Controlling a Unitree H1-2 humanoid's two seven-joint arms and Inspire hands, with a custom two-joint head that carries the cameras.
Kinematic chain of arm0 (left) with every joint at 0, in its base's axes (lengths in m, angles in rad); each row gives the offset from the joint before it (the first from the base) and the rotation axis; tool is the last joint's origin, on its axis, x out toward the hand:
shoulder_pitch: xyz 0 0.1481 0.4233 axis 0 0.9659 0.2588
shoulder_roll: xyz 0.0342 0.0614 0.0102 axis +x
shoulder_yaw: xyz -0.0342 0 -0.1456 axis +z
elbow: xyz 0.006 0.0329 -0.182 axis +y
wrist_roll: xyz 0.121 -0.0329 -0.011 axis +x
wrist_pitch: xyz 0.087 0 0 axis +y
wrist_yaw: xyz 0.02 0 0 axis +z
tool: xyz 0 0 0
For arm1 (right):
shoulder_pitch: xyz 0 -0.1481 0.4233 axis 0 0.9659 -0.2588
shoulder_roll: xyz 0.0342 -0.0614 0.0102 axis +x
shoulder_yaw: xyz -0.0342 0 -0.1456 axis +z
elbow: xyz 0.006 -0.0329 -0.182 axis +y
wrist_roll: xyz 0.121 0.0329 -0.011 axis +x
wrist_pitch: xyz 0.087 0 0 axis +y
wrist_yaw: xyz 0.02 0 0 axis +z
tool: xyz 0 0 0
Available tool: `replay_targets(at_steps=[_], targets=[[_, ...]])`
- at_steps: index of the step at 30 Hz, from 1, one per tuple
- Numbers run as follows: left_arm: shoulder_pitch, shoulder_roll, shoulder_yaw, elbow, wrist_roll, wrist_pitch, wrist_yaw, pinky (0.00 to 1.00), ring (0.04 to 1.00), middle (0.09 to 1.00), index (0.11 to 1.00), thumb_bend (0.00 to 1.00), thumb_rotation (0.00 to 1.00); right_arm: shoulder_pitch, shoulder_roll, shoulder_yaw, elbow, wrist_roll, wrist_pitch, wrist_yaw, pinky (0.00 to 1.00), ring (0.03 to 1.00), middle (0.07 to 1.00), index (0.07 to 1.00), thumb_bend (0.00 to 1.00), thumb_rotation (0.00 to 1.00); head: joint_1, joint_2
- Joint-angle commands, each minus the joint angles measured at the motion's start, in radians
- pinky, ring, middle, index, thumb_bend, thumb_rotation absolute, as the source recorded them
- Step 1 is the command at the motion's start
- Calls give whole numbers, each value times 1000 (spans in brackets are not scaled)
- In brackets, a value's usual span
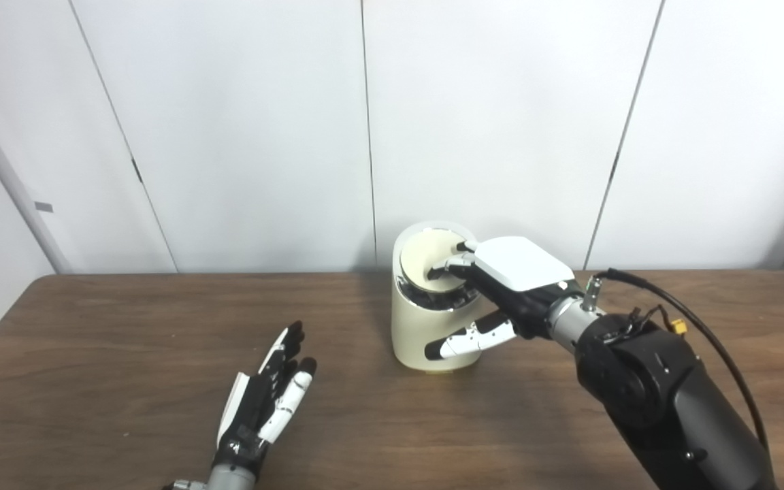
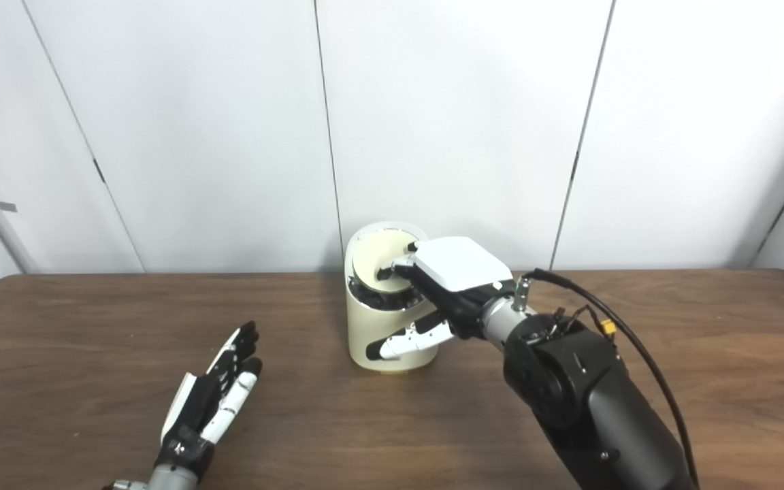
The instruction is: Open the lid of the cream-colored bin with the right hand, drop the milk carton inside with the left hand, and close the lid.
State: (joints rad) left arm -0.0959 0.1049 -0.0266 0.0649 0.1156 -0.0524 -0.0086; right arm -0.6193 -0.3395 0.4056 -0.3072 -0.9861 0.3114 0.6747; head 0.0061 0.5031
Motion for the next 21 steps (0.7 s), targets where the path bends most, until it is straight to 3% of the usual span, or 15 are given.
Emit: replay_targets(at_steps=[1, 21], targets=[[33, -16, -10, 29, 0, 34, -3, 939, 962, 958, 1000, 525, 767, -17, 4, -10, -23, -7, -6, 9, 950, 965, 853, 840, 623, 724, 1, 3], [41, -21, -9, 2, 4, 56, -2, 998, 978, 959, 1000, 506, 716, -17, 32, -5, 92, 5, -6, -1, 986, 980, 849, 886, 613, 717, 5, 16]])
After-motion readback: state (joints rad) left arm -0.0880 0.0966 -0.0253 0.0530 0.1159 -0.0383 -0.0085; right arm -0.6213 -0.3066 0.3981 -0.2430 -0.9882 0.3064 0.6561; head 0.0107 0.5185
